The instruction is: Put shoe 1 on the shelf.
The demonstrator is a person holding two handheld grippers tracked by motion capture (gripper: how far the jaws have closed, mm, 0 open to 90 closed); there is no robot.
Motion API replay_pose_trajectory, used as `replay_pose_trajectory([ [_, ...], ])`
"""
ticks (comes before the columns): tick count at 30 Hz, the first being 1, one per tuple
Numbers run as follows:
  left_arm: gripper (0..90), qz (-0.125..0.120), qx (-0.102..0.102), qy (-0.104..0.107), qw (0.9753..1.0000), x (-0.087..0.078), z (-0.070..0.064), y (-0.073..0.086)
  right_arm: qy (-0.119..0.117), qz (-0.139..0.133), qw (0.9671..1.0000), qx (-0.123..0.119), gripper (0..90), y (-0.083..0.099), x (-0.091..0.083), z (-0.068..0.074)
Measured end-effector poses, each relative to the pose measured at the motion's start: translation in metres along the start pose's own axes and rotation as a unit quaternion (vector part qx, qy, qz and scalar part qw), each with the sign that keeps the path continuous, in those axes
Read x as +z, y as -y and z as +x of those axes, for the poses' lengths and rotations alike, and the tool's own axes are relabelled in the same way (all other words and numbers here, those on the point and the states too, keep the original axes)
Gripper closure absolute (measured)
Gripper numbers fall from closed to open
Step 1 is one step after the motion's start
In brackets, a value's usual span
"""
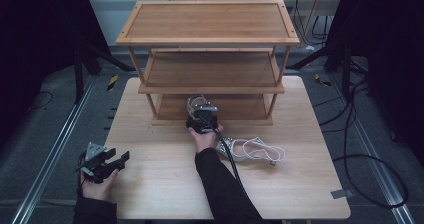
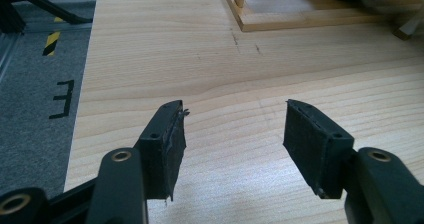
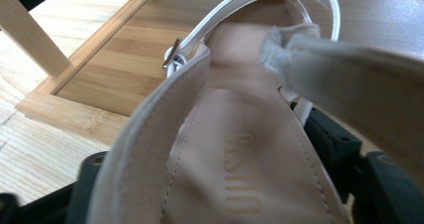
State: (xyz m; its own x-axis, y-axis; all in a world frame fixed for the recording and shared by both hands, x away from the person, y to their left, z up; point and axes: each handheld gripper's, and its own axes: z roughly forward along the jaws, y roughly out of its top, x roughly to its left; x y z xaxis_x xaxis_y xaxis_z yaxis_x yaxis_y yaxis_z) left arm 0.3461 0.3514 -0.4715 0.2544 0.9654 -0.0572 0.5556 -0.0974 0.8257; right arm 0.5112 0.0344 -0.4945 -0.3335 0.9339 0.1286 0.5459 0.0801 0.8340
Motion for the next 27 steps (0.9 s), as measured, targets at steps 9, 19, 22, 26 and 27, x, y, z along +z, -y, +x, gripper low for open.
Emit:
replay_pose_trajectory([
  [9, 40.3, 0.002, 0.000, 0.000, 1.0000, 0.000, 0.000, 0.000, -0.016, -0.016, 0.9994, -0.027, 23.9, 0.000, -0.031, -0.001],
  [19, 41.4, 0.001, 0.003, 0.000, 1.0000, -0.001, -0.002, 0.000, -0.024, 0.020, 0.9990, -0.030, 44.0, 0.020, -0.047, -0.001],
  [22, 41.8, 0.002, 0.002, 0.001, 1.0000, 0.000, -0.001, 0.000, -0.025, 0.034, 0.9987, -0.029, 52.8, 0.023, -0.043, -0.002],
  [26, 42.0, 0.002, 0.003, 0.002, 1.0000, 0.000, -0.002, 0.000, -0.023, 0.046, 0.9983, -0.029, 67.8, 0.025, -0.036, -0.003],
  [27, 42.0, 0.001, 0.003, 0.002, 1.0000, 0.000, -0.002, 0.000, -0.021, 0.048, 0.9982, -0.029, 69.5, 0.026, -0.034, -0.002],
])
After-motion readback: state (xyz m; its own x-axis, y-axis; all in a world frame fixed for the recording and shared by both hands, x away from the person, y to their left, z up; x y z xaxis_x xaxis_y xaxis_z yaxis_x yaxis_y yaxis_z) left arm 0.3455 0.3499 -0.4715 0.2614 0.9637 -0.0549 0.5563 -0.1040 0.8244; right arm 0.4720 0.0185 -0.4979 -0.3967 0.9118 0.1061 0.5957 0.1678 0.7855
